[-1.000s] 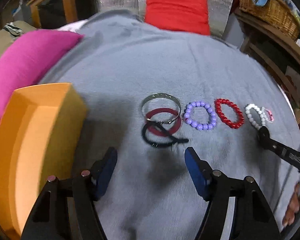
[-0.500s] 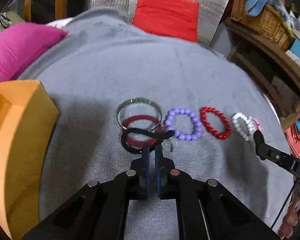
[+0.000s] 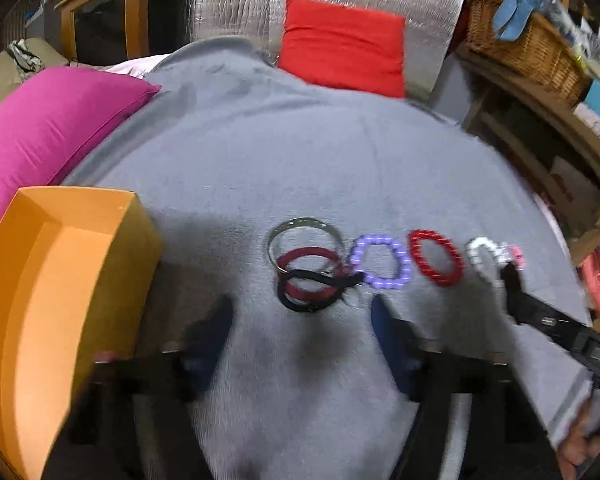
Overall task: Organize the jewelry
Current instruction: 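Grasp the black rubber ring with the right gripper while the left gripper grasps the black strap, then carry both black items into the orange box and open both grippers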
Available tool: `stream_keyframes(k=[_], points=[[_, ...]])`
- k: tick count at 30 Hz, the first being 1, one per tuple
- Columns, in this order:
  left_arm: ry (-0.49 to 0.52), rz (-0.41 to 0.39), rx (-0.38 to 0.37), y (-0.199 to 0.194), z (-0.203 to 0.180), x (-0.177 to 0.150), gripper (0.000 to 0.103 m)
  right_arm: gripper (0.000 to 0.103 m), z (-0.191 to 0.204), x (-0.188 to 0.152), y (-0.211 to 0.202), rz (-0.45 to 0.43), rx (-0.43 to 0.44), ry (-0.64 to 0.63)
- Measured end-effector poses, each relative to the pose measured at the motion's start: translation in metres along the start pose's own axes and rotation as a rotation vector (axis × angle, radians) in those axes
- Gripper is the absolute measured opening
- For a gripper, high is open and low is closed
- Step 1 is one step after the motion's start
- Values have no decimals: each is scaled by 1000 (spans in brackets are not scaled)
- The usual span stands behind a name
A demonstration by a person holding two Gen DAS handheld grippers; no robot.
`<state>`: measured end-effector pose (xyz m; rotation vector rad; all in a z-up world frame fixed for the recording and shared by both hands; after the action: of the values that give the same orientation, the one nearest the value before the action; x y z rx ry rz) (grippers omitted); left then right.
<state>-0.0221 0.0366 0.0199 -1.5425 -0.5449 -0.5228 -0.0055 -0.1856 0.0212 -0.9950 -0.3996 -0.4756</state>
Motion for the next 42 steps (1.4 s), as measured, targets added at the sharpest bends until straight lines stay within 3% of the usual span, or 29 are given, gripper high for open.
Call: stream_keyframes(k=[6, 8, 9, 12, 13, 17, 22, 28, 31, 35, 39, 42], points=[[15, 44, -27, 40, -5, 7, 73, 29, -11, 2, 2, 4, -22, -4], [-9, 42, -53, 45, -5, 7, 58, 29, -14, 3, 3, 6, -29, -1], [-5, 46, -54, 46, -6, 5, 42, 29, -14, 4, 3, 7, -28, 1], [22, 26, -56, 37, -10, 1, 18, 29, -12, 5, 4, 3, -30, -9], [24, 14, -61, 32, -10, 0, 14, 29, -10, 5, 4, 0, -32, -18], [0, -38, -77, 4, -7, -7, 11, 29, 0, 3, 3, -8, -19, -37], [-18, -140, -87, -63, 3, -15, 11, 29, 18, 0, 0, -28, 7, -74], [-94, -239, -16, -144, 54, -31, 11, 29, 73, -15, -3, -39, 124, -160], [-123, -225, 69, -166, 93, -51, 11, 29, 118, -34, -1, -25, 211, -235], [-180, -148, 193, -173, 156, -90, 11, 29, 179, -73, 7, 27, 313, -349], [-274, -81, 239, -167, 203, -117, 11, 29, 228, -114, 16, 81, 401, -454], [-286, -48, 262, -167, 218, -134, 11, 30, 258, -146, 24, 137, 449, -534]])
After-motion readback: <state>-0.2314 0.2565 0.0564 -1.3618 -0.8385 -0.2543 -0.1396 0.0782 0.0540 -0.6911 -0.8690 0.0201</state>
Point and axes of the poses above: each gripper's, at about its wrist camera, not at the fingertips, and y roughly the way its jaws point, z to its left, x to its top, the point moved 5 cm from there along y, roughly the way its jaws point, and after that the axes turned 6 degrees about y, right-handed, at the moved point
